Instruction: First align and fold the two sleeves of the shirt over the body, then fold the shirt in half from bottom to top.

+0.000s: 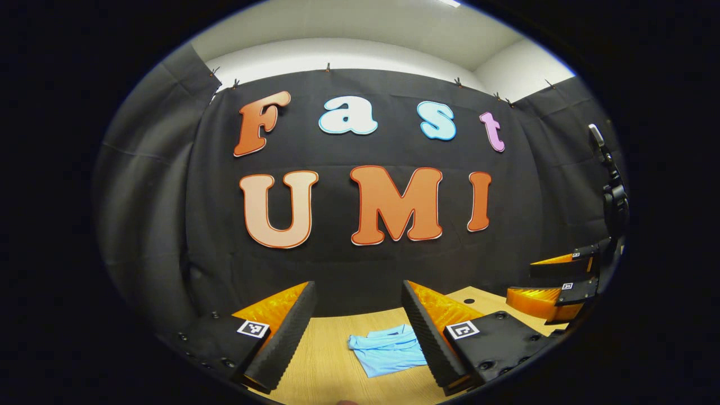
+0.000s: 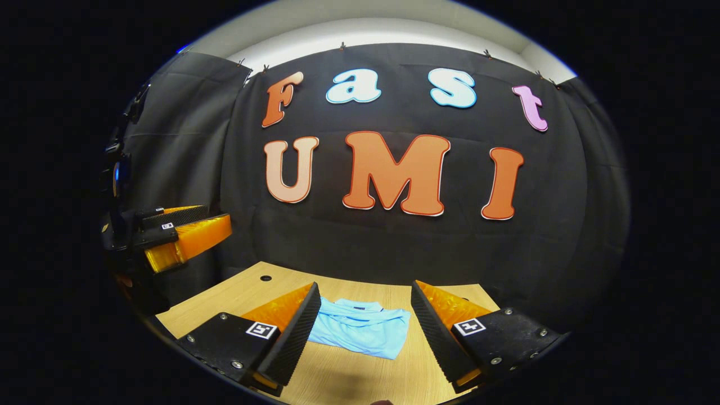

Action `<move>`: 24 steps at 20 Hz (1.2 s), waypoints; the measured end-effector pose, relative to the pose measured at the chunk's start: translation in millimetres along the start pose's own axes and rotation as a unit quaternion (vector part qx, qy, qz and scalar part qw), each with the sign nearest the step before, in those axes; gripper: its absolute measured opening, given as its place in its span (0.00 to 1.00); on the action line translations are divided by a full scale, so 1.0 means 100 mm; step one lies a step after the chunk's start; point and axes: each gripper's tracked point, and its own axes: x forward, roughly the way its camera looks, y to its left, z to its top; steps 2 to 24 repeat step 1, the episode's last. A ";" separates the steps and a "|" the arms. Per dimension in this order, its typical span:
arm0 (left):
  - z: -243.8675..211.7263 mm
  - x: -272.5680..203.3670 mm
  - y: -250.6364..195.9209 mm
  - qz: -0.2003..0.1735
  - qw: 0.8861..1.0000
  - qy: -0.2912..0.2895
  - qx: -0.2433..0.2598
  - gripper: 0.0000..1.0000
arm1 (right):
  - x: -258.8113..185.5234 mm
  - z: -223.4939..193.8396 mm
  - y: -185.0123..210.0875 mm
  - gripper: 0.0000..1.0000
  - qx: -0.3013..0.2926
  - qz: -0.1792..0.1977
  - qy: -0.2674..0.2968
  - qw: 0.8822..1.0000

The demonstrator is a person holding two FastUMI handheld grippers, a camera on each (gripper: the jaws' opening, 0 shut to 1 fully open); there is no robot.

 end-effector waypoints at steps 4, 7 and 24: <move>0.01 0.01 -0.01 -0.001 1.000 -0.001 0.001 0.98 | 0.00 -0.02 -0.01 0.98 0.003 -0.003 0.001 1.000; 0.01 0.01 -0.01 -0.001 1.000 -0.001 0.001 0.98 | 0.00 -0.02 -0.01 0.98 0.003 -0.003 0.001 1.000; 0.01 0.01 -0.01 -0.001 1.000 -0.001 0.001 0.98 | 0.00 -0.02 -0.01 0.98 0.003 -0.003 0.001 1.000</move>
